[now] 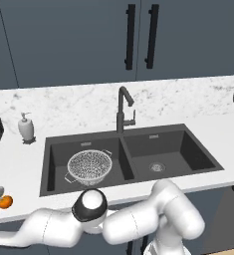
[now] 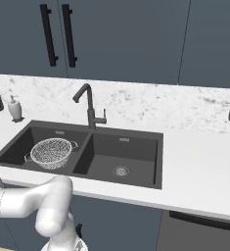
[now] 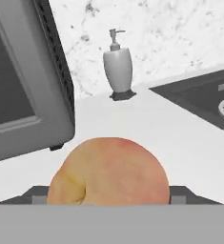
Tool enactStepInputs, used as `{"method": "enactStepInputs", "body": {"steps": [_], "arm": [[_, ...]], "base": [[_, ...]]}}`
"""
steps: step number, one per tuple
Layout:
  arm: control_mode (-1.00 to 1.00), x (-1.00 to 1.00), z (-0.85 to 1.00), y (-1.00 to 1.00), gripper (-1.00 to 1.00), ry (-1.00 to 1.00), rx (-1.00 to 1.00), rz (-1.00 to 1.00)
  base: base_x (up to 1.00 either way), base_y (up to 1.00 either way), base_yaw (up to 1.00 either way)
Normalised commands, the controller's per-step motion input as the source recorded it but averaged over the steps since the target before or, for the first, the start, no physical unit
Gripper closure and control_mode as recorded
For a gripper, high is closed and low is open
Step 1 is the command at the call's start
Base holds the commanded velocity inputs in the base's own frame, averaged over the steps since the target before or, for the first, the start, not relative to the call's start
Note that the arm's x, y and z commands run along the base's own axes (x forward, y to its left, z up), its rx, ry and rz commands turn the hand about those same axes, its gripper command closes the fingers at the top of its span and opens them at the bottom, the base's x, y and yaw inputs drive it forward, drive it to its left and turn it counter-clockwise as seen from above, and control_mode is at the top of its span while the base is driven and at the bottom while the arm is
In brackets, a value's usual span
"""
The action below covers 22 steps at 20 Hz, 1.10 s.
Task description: Put the colander in the sink, put the peach, tangerine in the colander, and turn on the sink faucet and pour water over the colander.
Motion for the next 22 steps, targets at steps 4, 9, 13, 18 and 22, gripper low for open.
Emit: {"method": "enactStepInputs", "body": {"steps": [4,9,13,18,22], "arm": [[-1.0,0.34,0.26,-0.83,1.0,-0.2,0.5,-0.52],[-1.0,0.16,0.73,-0.99,1.0,-0.06,0.55,-0.46],[-1.0,0.0,0.9,-1.0,1.0,0.0,0.59,-0.33],[-1.0,0.02,0.48,-1.0,1.0,0.0,0.63,-0.28],[-1.0,0.39,0.0,-1.0,1.0,0.17,0.65,-0.17]], "base": [[0.0,0.0,0.0],[0.0,0.0,0.0],[0.0,0.0,0.0],[0.0,0.0,0.0],[0.0,0.0,0.0]]}}
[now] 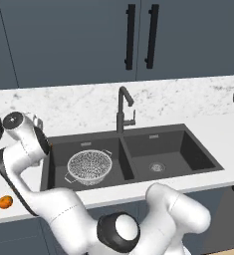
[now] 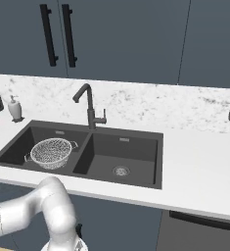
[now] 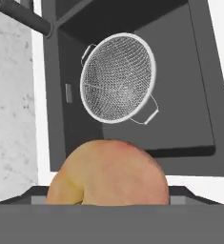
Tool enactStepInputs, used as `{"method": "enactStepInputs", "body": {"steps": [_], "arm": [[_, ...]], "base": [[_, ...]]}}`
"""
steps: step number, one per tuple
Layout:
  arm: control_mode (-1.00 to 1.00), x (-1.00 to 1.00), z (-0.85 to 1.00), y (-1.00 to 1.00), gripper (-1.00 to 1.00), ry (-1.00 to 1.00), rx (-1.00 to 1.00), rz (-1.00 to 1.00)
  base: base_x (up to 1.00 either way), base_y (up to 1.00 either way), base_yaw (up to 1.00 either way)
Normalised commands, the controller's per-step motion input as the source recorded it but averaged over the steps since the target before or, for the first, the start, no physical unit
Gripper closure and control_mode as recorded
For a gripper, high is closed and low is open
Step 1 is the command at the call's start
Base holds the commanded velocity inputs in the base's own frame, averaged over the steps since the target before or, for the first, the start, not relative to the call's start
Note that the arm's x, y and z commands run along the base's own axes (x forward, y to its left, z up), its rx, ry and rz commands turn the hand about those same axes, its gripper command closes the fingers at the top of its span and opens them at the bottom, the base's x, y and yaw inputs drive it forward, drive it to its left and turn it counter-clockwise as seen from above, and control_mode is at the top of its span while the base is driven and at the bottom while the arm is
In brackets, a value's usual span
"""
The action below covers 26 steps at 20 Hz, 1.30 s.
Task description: Put the colander in the sink, put the peach, tangerine in the colander, and turn on the sink faucet and pour water over the colander.
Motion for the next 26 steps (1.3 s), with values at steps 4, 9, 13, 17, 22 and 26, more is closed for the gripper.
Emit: {"method": "enactStepInputs", "body": {"steps": [4,9,13,17,22,26], "arm": [[-1.0,0.54,-0.15,-1.0,1.0,0.3,0.55,-0.03],[-1.0,0.58,-0.24,-0.97,1.0,0.28,0.24,0.0],[-1.0,0.39,-0.49,-0.89,1.0,0.15,0.02,0.0],[-1.0,0.43,-0.52,-0.44,1.0,0.19,-0.07,-0.05],[-1.0,0.48,-0.62,-0.06,1.0,0.07,-0.08,-0.09],[-1.0,0.5,-0.61,0.0,1.0,0.06,-0.1,-0.09]], "base": [[0.0,0.0,0.0],[0.0,0.0,0.0],[0.0,0.0,0.0],[0.0,0.0,0.0],[0.0,0.0,0.0],[0.0,0.0,0.0]]}}
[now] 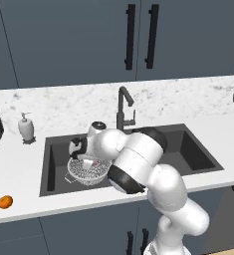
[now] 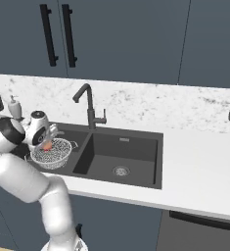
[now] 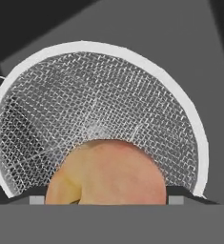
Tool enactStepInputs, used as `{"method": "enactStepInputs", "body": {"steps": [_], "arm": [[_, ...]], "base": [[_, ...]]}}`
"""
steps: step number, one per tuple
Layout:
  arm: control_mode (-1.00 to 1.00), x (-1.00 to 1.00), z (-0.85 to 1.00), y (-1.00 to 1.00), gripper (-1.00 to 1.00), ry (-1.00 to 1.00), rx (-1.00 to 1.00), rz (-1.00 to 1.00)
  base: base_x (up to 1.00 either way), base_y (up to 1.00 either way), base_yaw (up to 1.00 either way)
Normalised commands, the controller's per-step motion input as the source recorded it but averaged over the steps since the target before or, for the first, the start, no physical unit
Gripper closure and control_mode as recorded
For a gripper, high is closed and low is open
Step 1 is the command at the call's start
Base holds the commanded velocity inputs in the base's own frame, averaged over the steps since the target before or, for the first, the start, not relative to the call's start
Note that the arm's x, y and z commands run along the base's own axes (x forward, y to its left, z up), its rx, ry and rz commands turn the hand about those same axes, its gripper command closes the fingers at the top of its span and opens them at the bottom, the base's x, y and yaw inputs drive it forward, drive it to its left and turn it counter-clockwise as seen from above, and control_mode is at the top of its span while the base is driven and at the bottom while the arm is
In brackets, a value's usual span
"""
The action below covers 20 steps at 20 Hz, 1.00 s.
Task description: Put the colander in the sink, put the peach, tangerine in the colander, and turn on the sink faucet and pour water over the colander.
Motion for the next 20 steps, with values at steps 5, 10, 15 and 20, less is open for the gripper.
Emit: {"method": "enactStepInputs", "body": {"steps": [5,10,15,20], "arm": [[-1.0,0.3,-0.66,0.0,1.0,0.03,-0.1,-0.06],[-1.0,0.29,-0.55,0.0,1.0,0.03,-0.11,-0.06],[-1.0,0.2,-0.32,0.01,1.0,0.05,-0.1,-0.03],[-1.0,-0.06,-0.07,0.05,-1.0,-0.01,-0.06,-0.01]], "base": [[0.0,0.0,0.0],[0.0,0.0,0.0],[0.0,0.0,0.0],[0.0,0.0,0.0]]}}
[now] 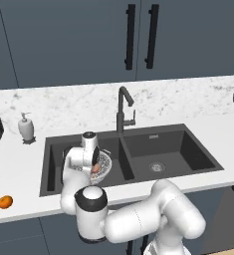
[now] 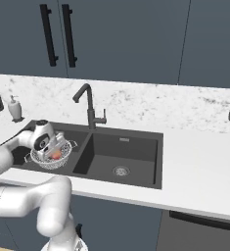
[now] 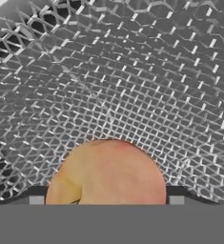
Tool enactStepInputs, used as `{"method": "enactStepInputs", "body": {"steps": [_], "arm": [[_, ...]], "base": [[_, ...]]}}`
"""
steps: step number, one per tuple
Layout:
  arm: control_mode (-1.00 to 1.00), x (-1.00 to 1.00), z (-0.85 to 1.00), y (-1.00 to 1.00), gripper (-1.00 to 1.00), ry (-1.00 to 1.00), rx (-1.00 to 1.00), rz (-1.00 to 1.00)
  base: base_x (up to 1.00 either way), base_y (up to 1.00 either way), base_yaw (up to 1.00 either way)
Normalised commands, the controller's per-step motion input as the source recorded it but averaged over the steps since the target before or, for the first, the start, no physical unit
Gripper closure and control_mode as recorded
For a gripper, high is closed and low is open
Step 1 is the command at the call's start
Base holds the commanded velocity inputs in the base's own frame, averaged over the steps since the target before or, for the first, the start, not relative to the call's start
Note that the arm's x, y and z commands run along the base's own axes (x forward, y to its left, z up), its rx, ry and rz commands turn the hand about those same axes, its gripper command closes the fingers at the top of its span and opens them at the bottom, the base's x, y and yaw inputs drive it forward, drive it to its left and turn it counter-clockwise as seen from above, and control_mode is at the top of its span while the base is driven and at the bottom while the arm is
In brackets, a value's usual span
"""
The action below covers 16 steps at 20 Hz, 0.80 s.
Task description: Put the colander in the sink, put the peach, tangerine in the colander, and turn on the sink faucet and pour water over the colander.
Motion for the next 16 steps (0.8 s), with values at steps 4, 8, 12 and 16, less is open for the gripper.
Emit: {"method": "enactStepInputs", "body": {"steps": [4,8,12,16], "arm": [[-1.0,-0.11,-0.01,0.03,-1.0,-0.12,0.0,0.0],[-1.0,-0.12,-0.03,0.04,-1.0,-0.19,0.0,0.01],[-1.0,-0.74,0.36,0.34,-1.0,-0.23,0.01,0.09],[-1.0,-0.91,0.93,0.49,-1.0,-0.04,0.0,0.12]], "base": [[0.0,0.0,0.0],[0.0,0.0,0.0],[0.0,0.0,0.0],[0.0,0.0,0.0]]}}
